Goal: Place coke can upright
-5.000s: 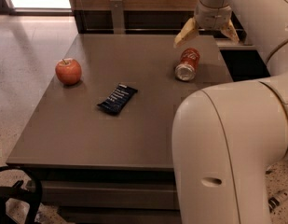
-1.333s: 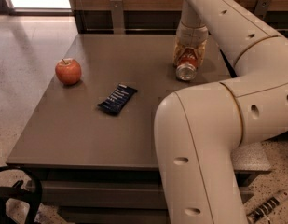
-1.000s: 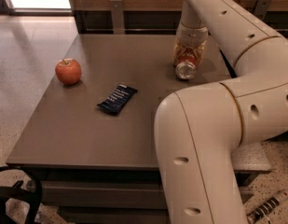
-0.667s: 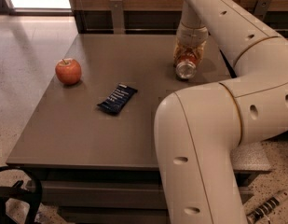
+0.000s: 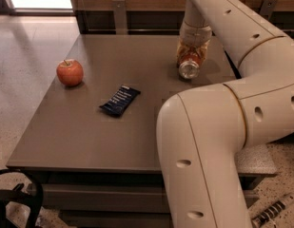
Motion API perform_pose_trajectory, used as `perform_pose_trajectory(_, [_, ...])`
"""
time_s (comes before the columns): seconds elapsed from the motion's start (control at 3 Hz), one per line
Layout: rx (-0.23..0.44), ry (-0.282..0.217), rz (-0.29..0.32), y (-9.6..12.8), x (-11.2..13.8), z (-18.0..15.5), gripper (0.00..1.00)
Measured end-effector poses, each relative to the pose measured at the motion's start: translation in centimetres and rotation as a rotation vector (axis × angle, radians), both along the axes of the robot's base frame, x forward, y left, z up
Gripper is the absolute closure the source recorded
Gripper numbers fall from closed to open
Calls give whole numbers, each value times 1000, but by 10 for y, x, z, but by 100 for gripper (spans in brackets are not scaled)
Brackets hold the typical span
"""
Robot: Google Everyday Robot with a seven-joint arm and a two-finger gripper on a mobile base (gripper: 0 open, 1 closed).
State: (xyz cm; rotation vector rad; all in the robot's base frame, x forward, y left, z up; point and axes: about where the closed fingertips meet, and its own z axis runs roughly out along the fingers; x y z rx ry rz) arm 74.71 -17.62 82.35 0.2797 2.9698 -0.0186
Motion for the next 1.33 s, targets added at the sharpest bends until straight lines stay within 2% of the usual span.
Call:
perform_pose_trajectory(0.67, [-35,-145,-21,-25,-8,64,100])
perform_pose_trajectory(1.0, [-39,-194,-27,-34,-18,84,100])
perform_pose_trajectory(1.33, [-31,-279,5,-42,-29,108,100])
